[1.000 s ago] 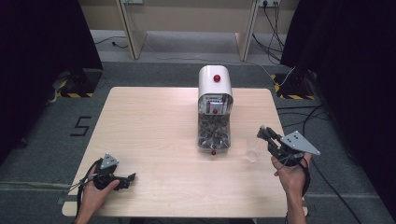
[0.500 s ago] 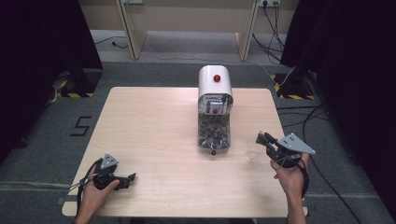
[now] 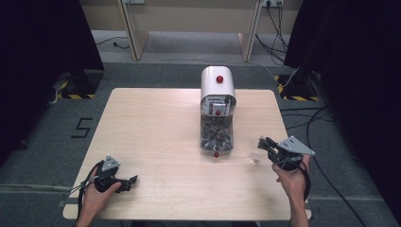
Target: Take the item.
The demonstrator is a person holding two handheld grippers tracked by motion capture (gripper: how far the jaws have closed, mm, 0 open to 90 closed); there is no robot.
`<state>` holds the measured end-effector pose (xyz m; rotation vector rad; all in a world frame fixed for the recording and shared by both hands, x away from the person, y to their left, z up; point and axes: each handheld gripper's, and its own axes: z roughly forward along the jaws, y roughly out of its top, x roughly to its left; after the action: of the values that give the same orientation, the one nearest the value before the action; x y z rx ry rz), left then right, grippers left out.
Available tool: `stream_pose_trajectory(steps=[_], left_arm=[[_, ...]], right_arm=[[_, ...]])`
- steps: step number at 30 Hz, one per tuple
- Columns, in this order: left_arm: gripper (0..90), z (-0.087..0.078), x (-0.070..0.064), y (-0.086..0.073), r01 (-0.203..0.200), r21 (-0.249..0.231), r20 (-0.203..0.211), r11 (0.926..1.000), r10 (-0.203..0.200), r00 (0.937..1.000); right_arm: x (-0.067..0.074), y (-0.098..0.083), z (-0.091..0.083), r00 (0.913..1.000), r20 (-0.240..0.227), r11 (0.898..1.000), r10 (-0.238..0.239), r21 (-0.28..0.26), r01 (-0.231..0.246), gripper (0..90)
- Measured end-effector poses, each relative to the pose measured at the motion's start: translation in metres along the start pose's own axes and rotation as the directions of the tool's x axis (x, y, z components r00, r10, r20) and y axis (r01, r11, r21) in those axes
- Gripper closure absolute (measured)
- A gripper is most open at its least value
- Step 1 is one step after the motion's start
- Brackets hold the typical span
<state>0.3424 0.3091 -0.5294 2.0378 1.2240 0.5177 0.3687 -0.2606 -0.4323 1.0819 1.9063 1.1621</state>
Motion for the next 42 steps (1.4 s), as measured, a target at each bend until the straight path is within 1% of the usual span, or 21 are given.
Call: stream_pose_trajectory(steps=[15,17,18,22,33,41,42], left_arm=[[0.0,0.0,0.0,0.0,0.0,0.0,0.0,1.0,0.0,1.0],[0.0,0.0,0.0,0.0,0.0,0.0,0.0,1.0,0.0,1.0],[0.0,0.0,0.0,0.0,0.0,0.0,0.0,1.0,0.0,1.0],[0.0,0.0,0.0,0.0,0.0,0.0,0.0,1.0,0.0,1.0],[0.0,0.0,0.0,0.0,0.0,0.0,0.0,1.0,0.0,1.0],[0.0,0.0,0.0,0.0,0.0,0.0,0.0,1.0,0.0,1.0],[0.0,0.0,0.0,0.0,0.0,0.0,0.0,1.0,0.0,1.0]], right_arm=[[0.003,-0.007,0.011,0.9998,-0.018,0.999,-0.01,0.036,0.01,80.0],[0.005,-0.008,0.013,0.9998,-0.018,0.999,-0.003,0.044,0.004,80.0],[0.004,-0.009,0.014,0.9998,-0.018,0.999,-0.01,0.045,0.011,80.0],[0.005,-0.01,0.017,0.9997,-0.02,0.999,-0.011,0.052,0.012,80.0],[0.003,-0.013,0.019,0.9997,-0.026,0.998,0.002,0.056,-0.001,77.8],[0.005,-0.009,0.016,0.9997,-0.025,0.999,-0.008,0.036,0.008,76.7],[0.005,-0.008,0.016,0.9996,-0.027,0.999,-0.003,0.036,0.004,76.5]])
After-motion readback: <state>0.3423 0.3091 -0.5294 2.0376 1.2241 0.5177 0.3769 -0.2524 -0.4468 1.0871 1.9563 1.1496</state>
